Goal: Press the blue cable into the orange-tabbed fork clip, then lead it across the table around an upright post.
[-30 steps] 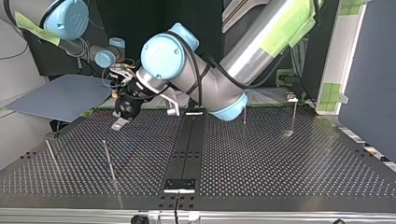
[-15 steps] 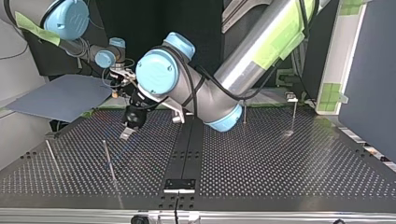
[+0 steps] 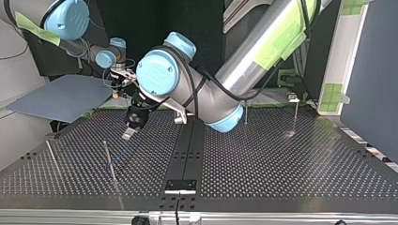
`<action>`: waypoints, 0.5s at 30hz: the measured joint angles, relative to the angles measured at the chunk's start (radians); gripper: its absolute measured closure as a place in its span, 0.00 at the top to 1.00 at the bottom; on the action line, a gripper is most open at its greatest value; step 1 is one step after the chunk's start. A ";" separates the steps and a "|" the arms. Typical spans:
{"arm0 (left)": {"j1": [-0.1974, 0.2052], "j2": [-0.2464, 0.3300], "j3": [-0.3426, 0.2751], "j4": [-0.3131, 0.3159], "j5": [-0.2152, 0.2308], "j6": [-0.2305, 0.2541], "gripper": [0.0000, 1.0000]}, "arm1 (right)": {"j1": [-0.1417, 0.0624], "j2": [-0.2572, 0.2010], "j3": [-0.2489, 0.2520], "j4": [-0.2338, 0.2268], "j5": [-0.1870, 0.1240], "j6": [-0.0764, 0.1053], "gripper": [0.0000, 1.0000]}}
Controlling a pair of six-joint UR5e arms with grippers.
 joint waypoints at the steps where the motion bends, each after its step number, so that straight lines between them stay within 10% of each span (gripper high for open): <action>1: 0.000 0.000 0.000 0.002 0.000 0.000 0.98 | 0.000 0.000 0.000 0.000 0.000 0.001 0.00; 15: -0.001 0.001 0.000 -0.022 -0.020 -0.028 0.98 | 0.000 0.000 0.000 0.003 -0.003 0.003 0.00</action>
